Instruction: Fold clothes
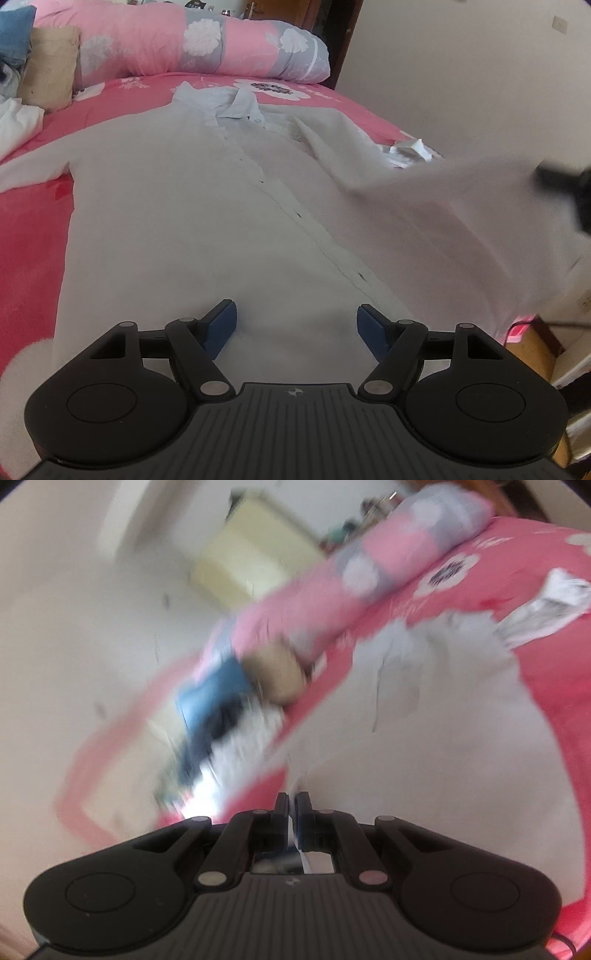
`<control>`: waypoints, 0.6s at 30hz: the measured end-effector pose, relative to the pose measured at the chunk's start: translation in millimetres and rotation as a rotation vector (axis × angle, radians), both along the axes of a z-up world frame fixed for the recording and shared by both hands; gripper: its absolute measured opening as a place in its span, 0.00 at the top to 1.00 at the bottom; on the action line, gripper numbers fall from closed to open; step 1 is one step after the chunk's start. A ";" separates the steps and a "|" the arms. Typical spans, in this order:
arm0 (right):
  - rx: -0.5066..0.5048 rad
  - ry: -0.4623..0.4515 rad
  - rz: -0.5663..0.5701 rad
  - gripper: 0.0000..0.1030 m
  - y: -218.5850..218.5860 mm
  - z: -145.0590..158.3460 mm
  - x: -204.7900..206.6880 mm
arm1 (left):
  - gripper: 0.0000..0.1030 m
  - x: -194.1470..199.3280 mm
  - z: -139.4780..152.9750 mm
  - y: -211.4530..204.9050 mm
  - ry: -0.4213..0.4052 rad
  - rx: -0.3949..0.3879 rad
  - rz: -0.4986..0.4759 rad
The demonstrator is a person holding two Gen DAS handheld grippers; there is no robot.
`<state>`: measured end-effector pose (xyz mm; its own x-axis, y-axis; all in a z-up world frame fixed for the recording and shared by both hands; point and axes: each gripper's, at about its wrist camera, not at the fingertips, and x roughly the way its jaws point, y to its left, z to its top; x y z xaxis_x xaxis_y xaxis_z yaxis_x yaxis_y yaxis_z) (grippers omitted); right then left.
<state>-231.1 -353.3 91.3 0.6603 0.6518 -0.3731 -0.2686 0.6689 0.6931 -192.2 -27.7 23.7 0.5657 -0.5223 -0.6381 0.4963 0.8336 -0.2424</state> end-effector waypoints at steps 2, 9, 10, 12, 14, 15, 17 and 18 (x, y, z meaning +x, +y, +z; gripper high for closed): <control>-0.060 0.026 0.057 0.96 24.8 -9.1 9.7 | 0.30 1.0 0.1 4.9 0.005 -0.016 -0.005; -0.356 0.040 0.185 0.96 90.3 -26.7 12.9 | 0.30 6.6 -4.0 18.1 0.030 -0.072 -0.006; -0.397 0.039 0.200 0.96 97.3 -28.7 10.2 | 0.30 7.1 -3.8 18.9 0.031 -0.076 -0.008; -0.473 0.045 0.254 0.94 109.8 -32.9 5.7 | 0.30 7.9 -3.4 20.0 0.033 -0.082 -0.010; -0.527 0.045 0.275 0.92 119.1 -35.9 0.7 | 0.30 6.9 -2.7 22.0 0.033 -0.086 -0.004; -0.524 0.043 0.274 0.84 120.0 -35.7 -1.6 | 0.30 6.0 -2.1 23.6 0.034 -0.090 0.001; -0.443 0.038 0.251 0.70 109.1 -30.4 -4.4 | 0.30 3.5 0.2 28.1 0.040 -0.106 0.014; -0.400 0.038 0.232 0.64 100.8 -27.3 -6.0 | 0.30 1.9 1.7 30.9 0.043 -0.117 0.019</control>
